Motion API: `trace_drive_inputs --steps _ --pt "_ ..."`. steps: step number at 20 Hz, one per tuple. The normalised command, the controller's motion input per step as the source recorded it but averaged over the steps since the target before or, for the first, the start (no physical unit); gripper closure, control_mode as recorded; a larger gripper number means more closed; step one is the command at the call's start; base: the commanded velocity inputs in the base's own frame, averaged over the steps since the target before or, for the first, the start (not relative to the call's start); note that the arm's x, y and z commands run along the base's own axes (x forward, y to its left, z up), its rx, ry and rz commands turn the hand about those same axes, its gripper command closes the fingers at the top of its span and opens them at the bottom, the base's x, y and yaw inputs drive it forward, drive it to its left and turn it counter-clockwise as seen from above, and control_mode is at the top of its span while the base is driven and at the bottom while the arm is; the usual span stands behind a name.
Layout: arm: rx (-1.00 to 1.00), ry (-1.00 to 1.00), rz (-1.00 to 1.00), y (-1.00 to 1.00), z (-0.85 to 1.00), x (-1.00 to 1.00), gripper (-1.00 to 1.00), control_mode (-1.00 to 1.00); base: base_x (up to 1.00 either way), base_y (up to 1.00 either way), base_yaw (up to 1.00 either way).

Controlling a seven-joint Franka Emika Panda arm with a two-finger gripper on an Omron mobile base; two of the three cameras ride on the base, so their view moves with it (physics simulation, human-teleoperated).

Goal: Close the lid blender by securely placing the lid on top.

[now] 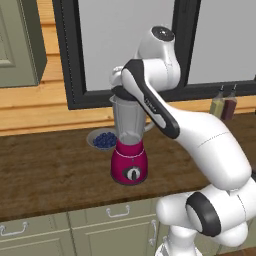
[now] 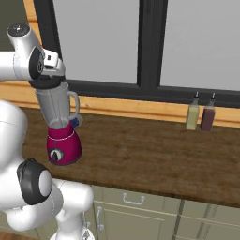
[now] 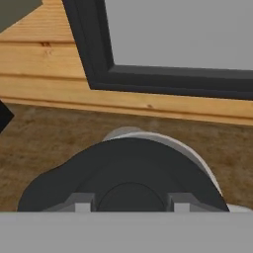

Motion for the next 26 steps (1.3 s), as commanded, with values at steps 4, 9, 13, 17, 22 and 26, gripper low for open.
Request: trace_drive_inputs --steps 4,9,13,17,22,26 --pt "-0.02 0.0 0.0 0.0 -0.1 0.0 1.0 -1.0 0.0 0.0 0.0" --pt "0.0 0.0 0.0 -0.01 -0.02 0.0 1.0 -1.0 0.0 0.0 0.0" --pt "0.0 0.0 0.0 -0.05 0.0 0.0 1.0 -1.0 0.0 0.0 0.0" --pt "0.0 0.0 0.0 -0.08 0.0 0.0 1.0 -1.0 0.0 0.0 0.0" --pt "0.0 0.0 0.0 -0.12 0.0 0.0 1.0 -1.0 0.0 0.0 0.0" --pt "0.0 0.0 0.0 -0.09 0.0 0.0 1.0 -1.0 0.0 0.0 0.0"
